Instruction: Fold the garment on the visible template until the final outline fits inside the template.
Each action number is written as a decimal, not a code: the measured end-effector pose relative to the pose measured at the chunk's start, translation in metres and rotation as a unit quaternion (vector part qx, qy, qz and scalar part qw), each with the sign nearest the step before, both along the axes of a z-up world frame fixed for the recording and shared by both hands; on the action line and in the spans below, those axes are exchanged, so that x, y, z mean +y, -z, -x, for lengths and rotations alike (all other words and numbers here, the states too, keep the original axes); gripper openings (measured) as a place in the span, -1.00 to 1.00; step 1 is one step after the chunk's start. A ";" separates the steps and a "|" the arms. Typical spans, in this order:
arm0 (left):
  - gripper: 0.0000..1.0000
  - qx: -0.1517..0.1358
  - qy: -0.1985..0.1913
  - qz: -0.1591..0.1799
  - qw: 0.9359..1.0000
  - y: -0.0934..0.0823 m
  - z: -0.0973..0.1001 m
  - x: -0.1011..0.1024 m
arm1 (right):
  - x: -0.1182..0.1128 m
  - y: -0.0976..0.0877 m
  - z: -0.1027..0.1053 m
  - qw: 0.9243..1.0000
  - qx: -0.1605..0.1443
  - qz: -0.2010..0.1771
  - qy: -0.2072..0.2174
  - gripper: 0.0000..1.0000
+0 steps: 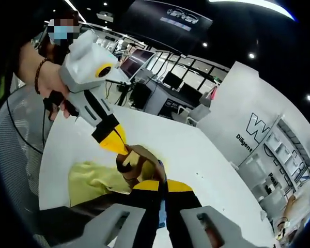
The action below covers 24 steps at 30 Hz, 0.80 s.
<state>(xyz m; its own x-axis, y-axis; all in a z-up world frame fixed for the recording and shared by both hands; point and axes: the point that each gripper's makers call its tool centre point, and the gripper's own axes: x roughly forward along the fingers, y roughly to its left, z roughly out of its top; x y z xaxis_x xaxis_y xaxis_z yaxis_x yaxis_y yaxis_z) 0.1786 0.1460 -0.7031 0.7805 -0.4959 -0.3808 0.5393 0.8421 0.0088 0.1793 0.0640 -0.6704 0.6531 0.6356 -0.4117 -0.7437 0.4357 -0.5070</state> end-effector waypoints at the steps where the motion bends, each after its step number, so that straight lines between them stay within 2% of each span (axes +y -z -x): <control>1: -0.95 -0.005 -0.001 -0.005 1.000 -0.003 -0.002 0.002 | 0.000 -0.001 -0.001 1.000 -0.001 0.000 0.001 -1.00; 7: -0.95 -0.041 -0.005 -0.043 0.998 -0.024 -0.015 0.013 | -0.002 -0.005 -0.005 1.000 -0.007 -0.003 0.006 -1.00; 10: -0.95 -0.059 -0.002 -0.074 0.996 -0.033 -0.020 0.016 | -0.002 -0.009 -0.008 1.000 -0.010 -0.007 0.008 -1.00; 11: -0.95 -0.062 0.018 -0.101 0.993 -0.034 -0.021 0.014 | -0.002 -0.011 -0.010 1.000 -0.012 -0.010 0.010 -1.00; 12: -0.95 -0.067 0.011 -0.093 0.993 -0.039 -0.024 0.014 | -0.002 -0.012 -0.011 1.000 -0.013 -0.010 0.011 -1.00; 14: -0.95 -0.080 0.014 -0.109 0.991 -0.045 -0.028 0.014 | -0.002 -0.014 -0.015 1.000 -0.015 -0.010 0.014 -1.00; 24: -0.95 -0.109 0.026 -0.136 0.984 -0.069 -0.048 0.014 | -0.006 -0.028 -0.032 0.999 -0.029 -0.010 0.024 -1.00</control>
